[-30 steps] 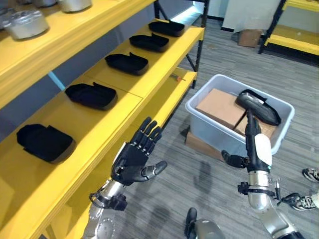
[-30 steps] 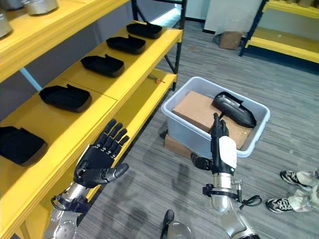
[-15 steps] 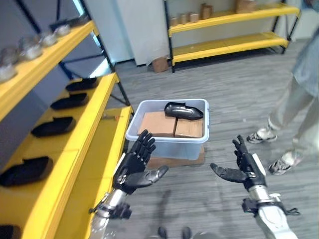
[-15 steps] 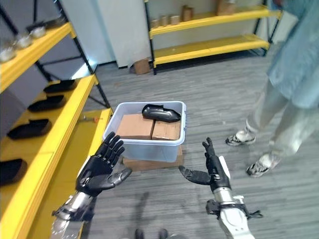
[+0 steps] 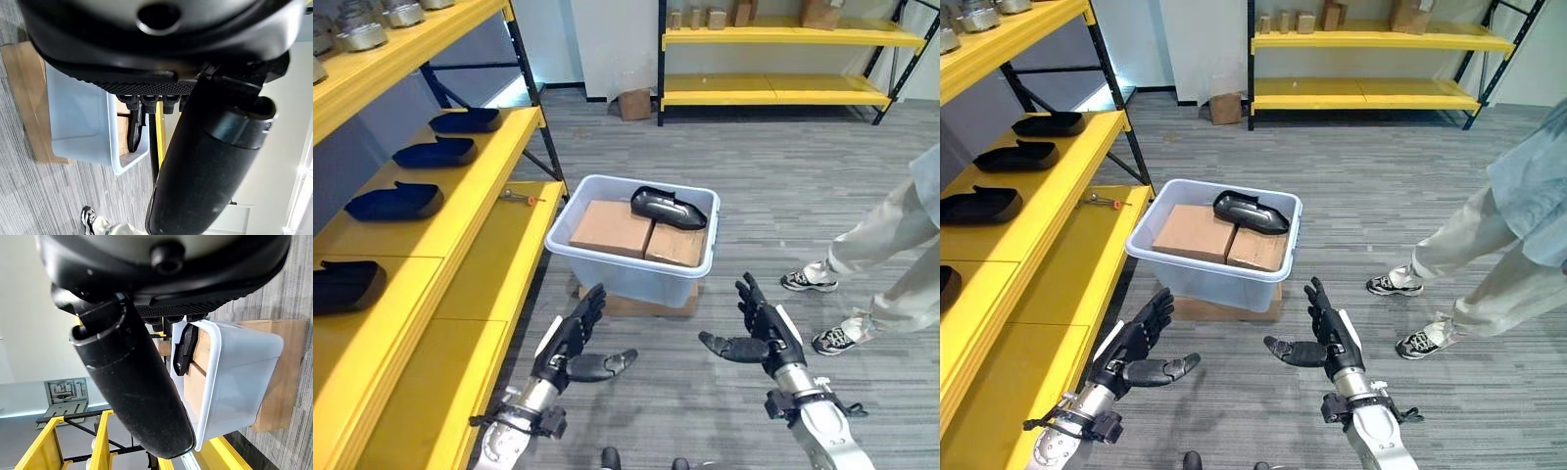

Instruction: Move parts from the plastic box to the shelf.

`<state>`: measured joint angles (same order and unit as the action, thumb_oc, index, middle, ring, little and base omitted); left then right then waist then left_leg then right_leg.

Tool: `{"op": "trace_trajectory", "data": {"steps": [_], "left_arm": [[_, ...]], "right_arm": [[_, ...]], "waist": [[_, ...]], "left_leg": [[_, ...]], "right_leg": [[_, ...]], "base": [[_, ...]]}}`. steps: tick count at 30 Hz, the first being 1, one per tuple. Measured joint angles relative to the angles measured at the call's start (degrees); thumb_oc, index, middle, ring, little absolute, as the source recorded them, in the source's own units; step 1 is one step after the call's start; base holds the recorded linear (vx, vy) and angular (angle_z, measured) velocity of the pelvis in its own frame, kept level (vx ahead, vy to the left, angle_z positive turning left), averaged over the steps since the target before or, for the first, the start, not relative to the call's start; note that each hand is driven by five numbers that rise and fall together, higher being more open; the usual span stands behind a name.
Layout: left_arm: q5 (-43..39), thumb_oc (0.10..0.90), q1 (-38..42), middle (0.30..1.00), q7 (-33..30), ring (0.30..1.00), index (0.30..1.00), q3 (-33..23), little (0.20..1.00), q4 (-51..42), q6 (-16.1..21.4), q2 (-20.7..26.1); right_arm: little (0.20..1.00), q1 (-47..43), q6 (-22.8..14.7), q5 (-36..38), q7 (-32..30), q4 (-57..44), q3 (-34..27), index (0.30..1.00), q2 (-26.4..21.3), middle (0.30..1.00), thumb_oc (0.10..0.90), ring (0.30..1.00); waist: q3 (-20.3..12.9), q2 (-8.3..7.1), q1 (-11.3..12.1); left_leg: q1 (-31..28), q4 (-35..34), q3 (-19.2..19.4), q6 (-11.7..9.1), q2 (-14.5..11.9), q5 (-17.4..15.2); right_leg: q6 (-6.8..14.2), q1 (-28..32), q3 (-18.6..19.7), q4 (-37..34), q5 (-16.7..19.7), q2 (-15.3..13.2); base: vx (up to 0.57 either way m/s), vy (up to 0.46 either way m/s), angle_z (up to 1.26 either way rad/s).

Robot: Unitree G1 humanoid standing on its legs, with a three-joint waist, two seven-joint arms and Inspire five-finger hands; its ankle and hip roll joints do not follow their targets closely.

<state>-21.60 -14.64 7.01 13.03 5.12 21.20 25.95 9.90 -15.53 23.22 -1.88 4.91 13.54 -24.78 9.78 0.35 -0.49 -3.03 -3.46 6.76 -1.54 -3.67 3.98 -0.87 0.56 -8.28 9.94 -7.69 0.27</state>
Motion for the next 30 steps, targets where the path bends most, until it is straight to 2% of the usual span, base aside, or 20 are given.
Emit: {"op": "trace_trajectory", "data": {"steps": [5, 7, 9, 10, 11, 12, 13, 14, 16, 17, 19, 20, 21, 22, 23, 24, 25, 26, 27, 30], "left_arm": [[-0.05, 0.900, 0.32, 1.000, -0.26, 1.000, 1.000, -0.46, 1.000, 0.03, -0.89, 0.12], [-0.23, 0.900, 2.92, 1.000, -0.23, 1.000, 1.000, -1.76, 1.000, 1.20, -1.32, 0.32], [-0.23, 0.900, 3.72, 1.000, -0.25, 1.000, 1.000, -2.23, 1.000, 1.21, -1.50, 0.53], [-0.23, 0.900, 3.89, 1.000, -0.24, 1.000, 1.000, -2.23, 1.000, 1.21, -2.02, 0.55], [-0.28, 0.900, 3.98, 1.000, -0.30, 1.000, 1.000, -2.28, 1.000, 1.11, -2.57, 1.26], [-0.46, 0.900, 3.99, 1.000, -0.43, 1.000, 1.000, -2.46, 1.000, 1.09, -2.82, 1.51], [-0.51, 0.900, 4.05, 1.000, -0.52, 1.000, 1.000, -2.56, 1.000, 1.10, -3.50, 1.92], [-0.45, 0.900, 4.21, 1.000, -1.02, 1.000, 1.000, -2.46, 1.000, 1.36, -3.80, 2.18], [-0.12, 0.900, 5.92, 1.000, -2.22, 1.000, 1.000, -0.66, 1.000, 2.83, -3.55, 1.93], [0.05, 0.900, 5.76, 1.000, -2.55, 1.000, 1.000, 0.53, 1.000, 3.81, -3.55, 1.94], [0.56, 0.900, 4.45, 1.000, -2.46, 1.000, 1.000, 1.51, 1.000, 4.16, -3.60, 1.44], [1.08, 0.900, 3.64, 1.000, -2.44, 1.000, 1.000, 1.60, 1.000, 3.76, -3.60, 1.30], [1.79, 0.900, 2.93, 1.000, -2.45, 1.000, 1.000, 1.60, 1.000, 3.02, -3.59, 2.08], [1.80, 0.900, 1.96, 1.000, -2.44, 1.000, 1.000, 1.36, 1.000, 1.99, -3.55, 3.67], [1.83, 0.900, 1.15, 1.000, -2.60, 1.000, 1.000, 1.40, 1.000, 2.03, -3.69, 3.10], [1.87, 0.900, 0.84, 1.000, -2.43, 1.000, 1.000, 1.37, 1.000, 1.88, -3.68, 2.94], [1.87, 0.900, 0.77, 1.000, -2.33, 1.000, 1.000, 1.20, 1.000, 1.87, -3.72, 1.77], [1.87, 0.900, 0.96, 1.000, -2.18, 1.000, 1.000, 1.23, 1.000, 1.76, -3.71, 1.13], [1.88, 0.900, 1.54, 1.000, -1.41, 1.000, 1.000, 1.24, 1.000, 0.92, -3.70, 0.83], [1.86, 0.900, 3.26, 1.000, -1.37, 1.000, 1.000, 1.21, 1.000, 0.03, -3.64, 0.64]], "right_arm": [[1.000, -0.72, 0.08, -0.45, -0.30, 0.11, 0.05, 1.000, 0.43, 1.000, 0.900, 1.000], [1.000, -4.89, 0.07, -2.86, -2.47, 0.39, -0.22, 1.000, 2.08, 1.000, 0.900, 1.000], [1.000, -6.45, -0.03, -5.33, -3.04, 0.41, -0.23, 1.000, 2.04, 1.000, 0.900, 1.000], [1.000, -6.62, -0.03, -6.41, -3.09, 0.51, -0.23, 1.000, 1.85, 1.000, 0.900, 1.000], [1.000, -6.27, -0.16, -7.96, -3.00, 0.45, -0.16, 1.000, 1.79, 1.000, 0.900, 1.000], [1.000, -6.45, -0.20, -9.10, -2.99, 0.33, -0.13, 1.000, 1.74, 1.000, 0.900, 1.000], [1.000, -6.60, -0.37, -10.39, -3.14, 0.30, -0.07, 1.000, 1.76, 1.000, 0.900, 1.000], [1.000, -6.60, -0.41, -12.34, -3.66, 0.28, 0.70, 1.000, 1.46, 1.000, 0.900, 1.000], [1.000, -6.55, -0.38, -14.14, -4.87, 0.40, 2.38, 1.000, 1.43, 1.000, 0.900, 1.000], [1.000, -6.50, -0.33, -14.33, -5.31, 0.46, 2.65, 1.000, 1.56, 1.000, 0.900, 1.000], [1.000, -5.47, -0.28, -15.12, -6.38, 0.58, 2.52, 1.000, 1.60, 1.000, 0.900, 1.000], [1.000, -4.98, 0.02, -16.23, -7.17, 0.51, 2.50, 1.000, 1.37, 1.000, 0.900, 1.000], [1.000, -4.80, 0.03, -16.63, -7.73, 0.47, 2.52, 1.000, 1.39, 1.000, 0.900, 1.000], [1.000, -4.83, 0.02, -17.55, -8.06, 0.30, 2.55, 1.000, 1.79, 1.000, 0.900, 1.000], [1.000, -8.12, 0.22, -19.47, -9.18, 0.29, 1.77, 1.000, 0.13, 1.000, 0.900, 1.000], [1.000, -8.80, 0.22, -20.00, -9.45, 0.28, 1.32, 1.000, -0.11, 1.000, 0.900, 1.000], [1.000, -9.36, 0.31, -20.76, -10.27, 0.39, 1.20, 1.000, -1.07, 1.000, 0.900, 1.000], [1.000, -9.23, 0.55, -21.08, -10.75, 0.39, 1.05, 1.000, -1.81, 1.000, 0.900, 1.000], [1.000, -8.74, 0.74, -21.88, -11.40, 0.37, 0.53, 1.000, -2.89, 1.000, 0.900, 1.000], [1.000, -8.17, 0.76, -22.16, -11.89, 0.38, -0.61, 1.000, -3.16, 1.000, 0.900, 1.000]], "waist": [[1.01, -0.60, 0.79], [5.58, -1.52, 0.93], [7.59, -1.37, 1.09], [7.98, -0.95, 1.49], [8.11, -0.96, 2.32], [8.18, -0.92, 2.43], [8.24, -0.82, 2.38], [8.32, -0.79, 2.19], [9.38, -1.40, 0.85], [9.82, -1.48, 0.70], [10.00, -1.78, 0.64], [9.85, -2.08, 0.68], [9.24, -3.39, 0.94], [8.38, -5.61, 1.85], [8.51, -3.58, 2.32], [8.34, -3.04, 2.30], [8.39, -1.73, 1.82], [8.34, -1.27, 1.51], [8.25, -1.13, 0.42], [8.15, -1.03, 0.33]], "left_leg": [[-0.07, 0.08, 0.14, 1.61, 2.67, -0.07], [-0.13, 1.90, 0.31, 3.75, 4.08, -0.68], [0.45, 4.10, 0.57, 4.56, 3.73, -2.62], [0.19, 3.94, 0.75, 4.59, 3.44, -2.70], [-0.44, 3.10, 1.08, 5.10, 3.46, -2.63], [-0.24, 2.88, 1.32, 5.21, 3.54, -2.59], [-0.11, 2.67, 1.43, 5.44, 3.53, -2.53], [-0.15, 2.47, 1.59, 5.44, 3.47, -2.40], [-1.67, 2.11, -0.21, 5.37, 3.83, -3.01], [-2.62, 2.32, -1.53, 4.83, 3.74, -3.84], [-4.20, 2.38, -3.60, 3.38, 3.08, -4.99], [-5.12, 2.34, -4.83, 3.18, 2.46, -5.26], [-5.68, 1.67, -5.49, 2.68, 2.50, -5.74], [-6.37, 1.13, -5.20, 1.96, 2.99, -5.82], [-6.86, 1.10, -4.30, 1.04, -0.20, -6.18], [-7.22, 1.01, -3.81, 0.92, -1.07, -6.54], [-7.51, 1.42, -3.84, -0.09, -2.70, -7.56], [-7.51, 2.19, -3.68, -0.69, -3.53, -7.75], [-7.97, 3.22, -0.77, -0.75, -4.71, -7.63], [-8.01, 4.05, 1.32, -2.05, -5.67, -6.79]], "right_leg": [[2.01, 0.22, -0.02, 1.17, 0.45, -2.25], [5.02, -6.55, 0.00, 16.97, -0.14, -5.23], [8.28, -10.23, -0.66, 23.33, 2.28, -6.78], [8.61, -10.53, -1.31, 23.89, 3.29, -7.30], [8.41, -10.58, -3.71, 22.61, 2.40, -8.58], [8.60, -10.41, -3.98, 19.56, 1.97, -8.94], [8.82, -10.26, -3.54, 14.51, 2.23, -9.24], [9.23, -10.59, -2.48, 5.15, 3.97, -9.63], [14.40, -11.45, -1.33, -14.90, 15.23, -11.69], [15.02, -12.56, -0.11, -15.43, 17.44, -13.55], [14.82, -11.04, -0.25, -13.74, 17.11, -14.72], [14.15, -10.00, -0.88, -9.68, 15.84, -14.47], [14.51, -9.14, -1.72, -7.26, 13.24, -14.52], [14.04, -7.76, -2.28, -6.79, 10.65, -14.63], [10.35, -7.92, -2.31, -6.67, 15.63, -11.68], [8.75, -7.76, -2.71, -6.33, 17.17, -10.78], [7.20, -7.56, -4.32, -5.24, 15.58, -9.68], [6.30, -7.27, -4.87, -4.56, 14.82, -8.93], [5.13, -6.12, -6.27, -4.30, 13.69, -7.81], [4.38, -6.00, -6.38, -3.60, 12.47, -6.98]], "base": [[0.00, 0.111, 0.06], [-0.06, 0.161, 0.09], [0.03, 0.036, -0.13], [0.10, -0.072, -0.24], [0.14, -0.112, -0.23], [0.18, -0.159, -0.18], [0.19, -0.145, -0.16], [0.28, -0.176, -0.08], [0.46, -0.229, 0.34], [0.50, -0.232, 0.63], [0.31, -0.130, 0.67], [0.21, -0.078, 0.74], [0.20, -0.076, 0.62], [0.36, -0.169, 0.36], [0.34, -0.171, 0.10], [0.36, -0.192, -0.02], [0.23, -0.142, -0.03], [0.25, -0.151, 0.15], [0.34, -0.211, 0.20], [0.25, -0.158, 0.02]]}}
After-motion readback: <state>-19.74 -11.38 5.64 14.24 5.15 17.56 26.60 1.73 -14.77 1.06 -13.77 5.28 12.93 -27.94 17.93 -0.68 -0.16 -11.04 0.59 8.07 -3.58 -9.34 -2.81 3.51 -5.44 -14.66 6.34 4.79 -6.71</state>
